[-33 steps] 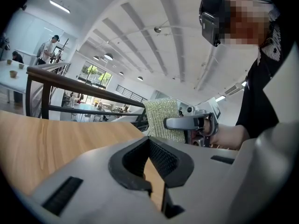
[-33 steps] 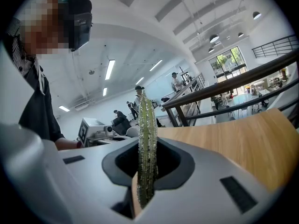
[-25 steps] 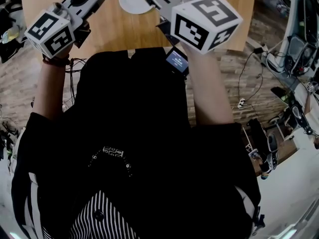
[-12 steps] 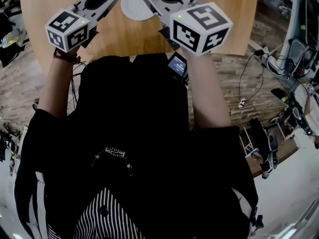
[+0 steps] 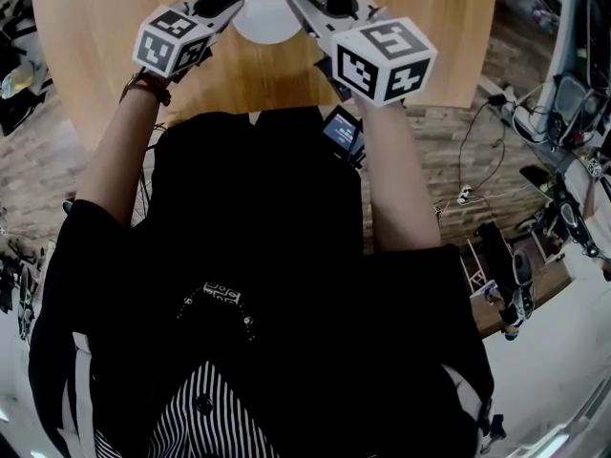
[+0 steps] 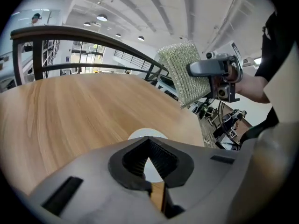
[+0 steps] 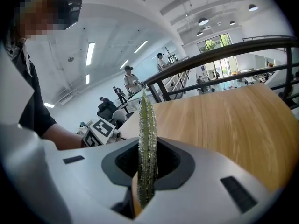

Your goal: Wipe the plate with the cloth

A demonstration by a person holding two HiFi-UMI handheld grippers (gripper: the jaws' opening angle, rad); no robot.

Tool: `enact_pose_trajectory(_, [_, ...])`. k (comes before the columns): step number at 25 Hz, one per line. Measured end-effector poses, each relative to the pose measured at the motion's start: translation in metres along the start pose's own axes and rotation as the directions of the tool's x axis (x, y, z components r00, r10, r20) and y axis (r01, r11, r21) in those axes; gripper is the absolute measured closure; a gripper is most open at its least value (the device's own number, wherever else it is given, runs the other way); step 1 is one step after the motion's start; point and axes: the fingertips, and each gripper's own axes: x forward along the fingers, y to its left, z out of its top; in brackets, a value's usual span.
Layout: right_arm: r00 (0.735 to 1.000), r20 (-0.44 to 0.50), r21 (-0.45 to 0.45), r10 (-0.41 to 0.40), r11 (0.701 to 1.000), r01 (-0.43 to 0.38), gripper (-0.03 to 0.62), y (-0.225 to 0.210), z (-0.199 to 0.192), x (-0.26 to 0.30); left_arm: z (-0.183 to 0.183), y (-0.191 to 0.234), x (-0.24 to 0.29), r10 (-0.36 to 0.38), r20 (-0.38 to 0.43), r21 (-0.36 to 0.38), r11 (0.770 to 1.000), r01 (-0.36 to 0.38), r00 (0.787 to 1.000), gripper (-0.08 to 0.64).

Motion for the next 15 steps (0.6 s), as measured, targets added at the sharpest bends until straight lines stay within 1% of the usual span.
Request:
enact_pose_trajectory(3, [1.0, -0.006, 0.007, -0.011, 1.0, 0.012, 0.549, -0.008, -0.004, 0.004, -0.008, 0.008, 0.012, 0.005, -0.034, -0.007, 1.0, -0.005, 0.999, 0.565])
enact_pose_trajectory(6, [1.0, -0.029, 0.017, -0.008, 1.0, 0.009, 0.549, -0.01, -0.015, 0.004, -0.023, 0.011, 0.022, 0.012, -0.082, -0.018, 1.0, -0.013, 0.997, 0.563])
enact_pose_trajectory(8, [0.999, -0.045, 0.021, -0.014, 1.0, 0.015, 0.549, -0.016, -0.021, 0.004, -0.032, 0.014, 0.031, 0.017, -0.117, 0.0, 1.0, -0.017, 0.993, 0.565])
enact_pose_trajectory(11, [0.998, -0.055, 0.031, -0.02, 0.999, 0.022, 0.549, -0.02, -0.026, 0.004, -0.043, 0.017, 0.041, 0.027, -0.179, 0.041, 0.999, -0.02, 0.983, 0.565])
enact_pose_trajectory(13, [0.998, -0.066, 0.03, -0.023, 0.999, 0.025, 0.549, -0.022, -0.031, 0.005, -0.053, 0.019, 0.048, 0.023, -0.221, 0.048, 0.999, -0.013, 0.975, 0.565])
enact_pose_trajectory(15, [0.995, -0.092, -0.005, -0.037, 0.999, 0.037, 0.549, -0.027, -0.04, 0.005, -0.059, 0.019, 0.054, 0.005, -0.253, 0.037, 0.999, 0.005, 0.967, 0.563])
